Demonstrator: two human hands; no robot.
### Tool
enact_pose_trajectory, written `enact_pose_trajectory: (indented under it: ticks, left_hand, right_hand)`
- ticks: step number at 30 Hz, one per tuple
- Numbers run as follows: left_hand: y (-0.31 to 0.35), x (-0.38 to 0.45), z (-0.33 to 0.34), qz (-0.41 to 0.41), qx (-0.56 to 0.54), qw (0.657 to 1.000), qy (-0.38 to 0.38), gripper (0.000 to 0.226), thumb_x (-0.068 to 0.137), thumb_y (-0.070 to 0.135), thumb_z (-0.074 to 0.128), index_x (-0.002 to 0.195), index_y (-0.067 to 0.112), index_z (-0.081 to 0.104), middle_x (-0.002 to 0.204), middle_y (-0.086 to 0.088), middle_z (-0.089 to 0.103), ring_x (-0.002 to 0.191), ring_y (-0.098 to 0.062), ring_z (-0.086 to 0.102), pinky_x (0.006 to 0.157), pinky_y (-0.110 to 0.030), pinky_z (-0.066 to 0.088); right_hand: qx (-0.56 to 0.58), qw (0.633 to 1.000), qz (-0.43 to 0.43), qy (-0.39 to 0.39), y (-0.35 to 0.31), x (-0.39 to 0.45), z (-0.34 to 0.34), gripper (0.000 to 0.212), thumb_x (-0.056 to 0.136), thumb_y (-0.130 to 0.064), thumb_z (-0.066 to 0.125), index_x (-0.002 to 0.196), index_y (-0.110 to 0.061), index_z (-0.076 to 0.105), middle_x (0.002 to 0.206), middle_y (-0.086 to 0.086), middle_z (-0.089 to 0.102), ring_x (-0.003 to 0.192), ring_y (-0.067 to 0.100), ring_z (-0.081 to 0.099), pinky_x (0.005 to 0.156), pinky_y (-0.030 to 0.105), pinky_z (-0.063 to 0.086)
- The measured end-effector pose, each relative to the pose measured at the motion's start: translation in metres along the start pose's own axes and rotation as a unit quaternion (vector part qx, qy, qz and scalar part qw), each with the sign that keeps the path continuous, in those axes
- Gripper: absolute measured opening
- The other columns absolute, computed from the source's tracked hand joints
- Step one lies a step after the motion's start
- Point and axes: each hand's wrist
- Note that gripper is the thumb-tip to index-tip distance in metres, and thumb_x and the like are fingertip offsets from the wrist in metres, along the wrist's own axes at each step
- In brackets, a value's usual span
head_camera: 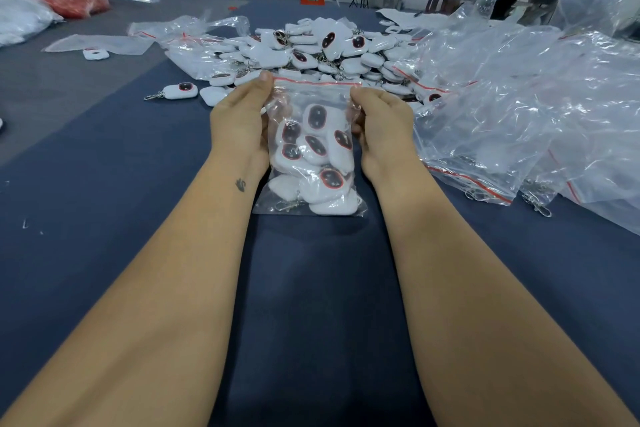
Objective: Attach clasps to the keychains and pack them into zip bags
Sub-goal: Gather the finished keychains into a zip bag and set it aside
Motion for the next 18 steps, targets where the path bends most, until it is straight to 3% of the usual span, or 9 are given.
enact_pose_trajectory:
  ticks: [8, 10, 13, 15, 18]
  left_hand:
    - [0.0013, 0.0042, -0.0016, -0.030, 0.037, 0.998, 0.035, 0.012, 0.085, 0.011, 0.076, 0.077, 0.005, 0.068, 0.069, -0.006, 0.071, 0.059, -0.016, 0.069, 0.060, -0.027, 0.057]
    - [0.0009, 0.0042, -0.0026, -0.030, 0.032, 0.998, 0.035, 0.011, 0.086, 0.009, 0.073, 0.077, 0.005, 0.068, 0.067, -0.006, 0.070, 0.058, -0.015, 0.068, 0.058, -0.026, 0.056]
    - [-0.0002, 0.0040, -0.0031, -0.016, 0.042, 0.999, 0.030, 0.013, 0.090, 0.008, 0.069, 0.077, 0.008, 0.068, 0.066, -0.003, 0.070, 0.059, -0.014, 0.066, 0.062, -0.026, 0.058]
    - [-0.0013, 0.0045, -0.0027, -0.008, 0.049, 0.998, 0.032, 0.015, 0.091, 0.008, 0.067, 0.076, 0.010, 0.067, 0.066, -0.001, 0.069, 0.060, -0.012, 0.065, 0.065, -0.027, 0.059]
    - [-0.0014, 0.0048, -0.0014, -0.005, 0.056, 0.998, 0.032, 0.016, 0.093, 0.009, 0.065, 0.077, 0.009, 0.067, 0.062, 0.002, 0.069, 0.056, -0.009, 0.065, 0.059, -0.023, 0.057]
  right_hand:
    - [0.007, 1.000, 0.002, 0.009, 0.0014, 0.0017, -0.0012, 0.025, 0.089, -0.003, 0.063, 0.067, -0.011, 0.056, 0.045, -0.006, 0.049, 0.037, 0.005, 0.042, 0.040, 0.017, 0.036]
    - [-0.008, 1.000, 0.000, -0.001, 0.0020, 0.0025, -0.0010, 0.028, 0.088, -0.004, 0.064, 0.063, -0.013, 0.056, 0.049, -0.004, 0.051, 0.046, 0.010, 0.046, 0.048, 0.021, 0.039]
    - [-0.029, 0.999, -0.009, -0.035, 0.0041, 0.0019, 0.0006, 0.023, 0.089, -0.004, 0.063, 0.066, -0.009, 0.060, 0.067, 0.013, 0.054, 0.069, 0.026, 0.048, 0.070, 0.035, 0.043]
    - [-0.052, 0.998, -0.015, -0.038, 0.0059, 0.0017, 0.0012, 0.020, 0.090, -0.005, 0.063, 0.070, -0.007, 0.062, 0.079, 0.018, 0.055, 0.077, 0.028, 0.048, 0.074, 0.040, 0.044]
    - [-0.069, 0.997, -0.020, -0.038, 0.0075, 0.0027, 0.0019, 0.018, 0.092, -0.007, 0.061, 0.075, -0.007, 0.065, 0.083, 0.019, 0.059, 0.078, 0.027, 0.053, 0.078, 0.046, 0.050]
Point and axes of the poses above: each hand's wrist, its own x-axis towards the middle knuckle, its own z-axis out of the palm, y = z × x
